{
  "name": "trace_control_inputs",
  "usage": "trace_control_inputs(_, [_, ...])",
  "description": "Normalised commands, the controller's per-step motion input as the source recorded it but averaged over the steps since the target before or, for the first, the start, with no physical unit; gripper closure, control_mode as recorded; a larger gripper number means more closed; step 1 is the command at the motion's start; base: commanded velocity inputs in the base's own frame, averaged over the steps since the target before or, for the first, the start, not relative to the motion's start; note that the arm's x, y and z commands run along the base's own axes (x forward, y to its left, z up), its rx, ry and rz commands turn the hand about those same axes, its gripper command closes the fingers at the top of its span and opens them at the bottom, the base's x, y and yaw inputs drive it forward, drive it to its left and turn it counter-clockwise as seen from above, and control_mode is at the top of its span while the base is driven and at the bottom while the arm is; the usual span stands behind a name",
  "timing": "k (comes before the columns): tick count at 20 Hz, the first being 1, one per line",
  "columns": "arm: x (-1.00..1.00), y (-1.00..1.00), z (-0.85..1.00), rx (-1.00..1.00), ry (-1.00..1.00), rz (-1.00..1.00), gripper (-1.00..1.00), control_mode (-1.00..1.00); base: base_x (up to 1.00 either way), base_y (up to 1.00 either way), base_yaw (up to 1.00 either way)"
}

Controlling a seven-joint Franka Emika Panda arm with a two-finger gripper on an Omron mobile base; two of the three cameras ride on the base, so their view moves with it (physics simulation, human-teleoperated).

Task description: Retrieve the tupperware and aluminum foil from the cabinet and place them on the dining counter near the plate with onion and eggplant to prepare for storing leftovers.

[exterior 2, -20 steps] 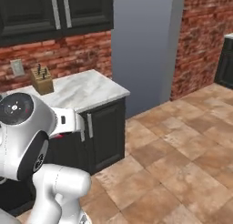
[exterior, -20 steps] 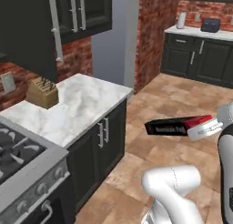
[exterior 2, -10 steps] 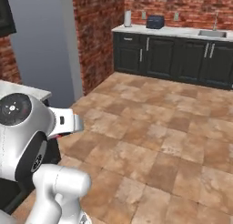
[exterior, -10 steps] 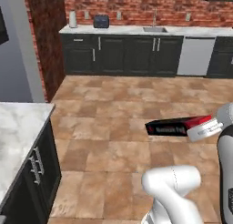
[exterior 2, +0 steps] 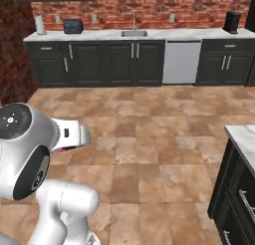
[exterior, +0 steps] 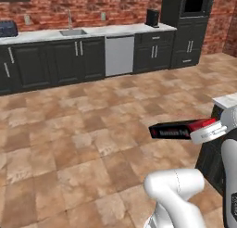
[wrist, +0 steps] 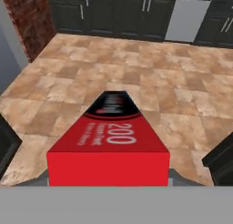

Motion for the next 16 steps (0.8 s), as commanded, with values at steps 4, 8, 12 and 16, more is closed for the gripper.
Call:
trace_control_inputs(4, [0.00, 0.00, 0.00, 0.00, 0.00, 0.00, 1.00, 1.00, 1.00, 0.39, -0.54])
trace_control_inputs(8, [0.00, 0.00, 0.00, 0.00, 0.00, 0.00, 1.00, 1.00, 1.00, 0.43, -0.50])
trace_control_inputs(12, [0.00, 0.00, 0.00, 0.00, 0.00, 0.00, 1.00, 1.00, 1.00, 0.51, -0.45])
trace_control_inputs(16, [0.00, 0.00, 0.00, 0.00, 0.00, 0.00, 1.00, 1.00, 1.00, 0.46, -0.48])
